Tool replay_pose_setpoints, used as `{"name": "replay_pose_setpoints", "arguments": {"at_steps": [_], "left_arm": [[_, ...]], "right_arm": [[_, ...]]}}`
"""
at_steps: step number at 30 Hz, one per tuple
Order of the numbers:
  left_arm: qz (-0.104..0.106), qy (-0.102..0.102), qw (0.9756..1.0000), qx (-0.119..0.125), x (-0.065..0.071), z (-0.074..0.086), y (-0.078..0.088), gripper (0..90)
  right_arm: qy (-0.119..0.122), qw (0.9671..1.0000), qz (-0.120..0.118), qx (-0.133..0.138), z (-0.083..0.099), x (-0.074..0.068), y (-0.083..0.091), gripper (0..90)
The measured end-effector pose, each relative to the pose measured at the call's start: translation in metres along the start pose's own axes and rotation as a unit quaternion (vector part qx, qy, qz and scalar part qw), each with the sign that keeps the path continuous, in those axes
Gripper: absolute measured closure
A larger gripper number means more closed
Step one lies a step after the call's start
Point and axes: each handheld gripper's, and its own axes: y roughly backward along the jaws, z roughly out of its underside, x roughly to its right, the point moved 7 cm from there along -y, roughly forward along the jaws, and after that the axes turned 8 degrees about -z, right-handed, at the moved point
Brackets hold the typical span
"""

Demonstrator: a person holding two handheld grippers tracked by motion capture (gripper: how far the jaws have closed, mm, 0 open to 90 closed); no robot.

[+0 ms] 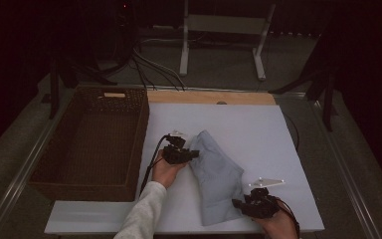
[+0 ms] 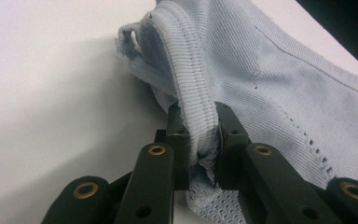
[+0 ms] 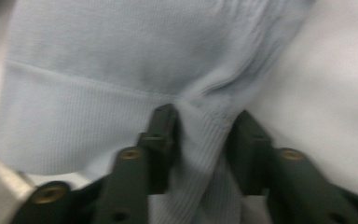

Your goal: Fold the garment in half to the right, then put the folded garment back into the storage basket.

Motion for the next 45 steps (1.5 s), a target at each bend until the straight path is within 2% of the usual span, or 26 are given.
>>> {"name": "replay_pose_setpoints", "arguments": {"at_steps": [2,4,11,15,19,26,35,45], "left_arm": [[-0.001,-0.003,1.0,0.0,0.002,-0.001,0.001,79.8],[0.003,-0.001,1.0,0.004,0.003,-0.003,0.002,79.9],[0.005,-0.002,0.9999,0.01,0.004,-0.008,0.006,80.0],[0.005,-0.002,0.9999,0.014,0.005,-0.011,0.009,80.0],[0.007,-0.002,0.9998,0.016,0.007,-0.013,0.01,80.0],[0.01,-0.005,0.9997,0.022,0.01,-0.017,0.016,80.0],[0.006,-0.002,0.9996,0.027,0.01,-0.023,0.024,80.0],[0.005,0.001,0.9994,0.035,0.01,-0.031,0.032,80.0]], "right_arm": [[-0.004,1.0,-0.006,-0.002,-0.001,-0.001,0.0,74.7],[-0.003,1.0,-0.004,-0.003,-0.002,-0.003,0.001,76.4],[-0.023,0.9996,-0.017,0.006,-0.004,-0.002,0.004,77.0],[-0.05,0.9984,-0.027,0.008,-0.005,-0.003,0.006,77.0],[-0.063,0.9972,-0.039,0.011,-0.007,-0.006,0.009,77.1],[-0.067,0.9969,-0.039,0.012,-0.009,-0.009,0.011,77.1],[-0.084,0.9944,-0.058,0.025,-0.015,-0.013,0.017,77.6],[-0.092,0.9923,-0.074,0.039,-0.026,-0.017,0.024,77.7]]}}
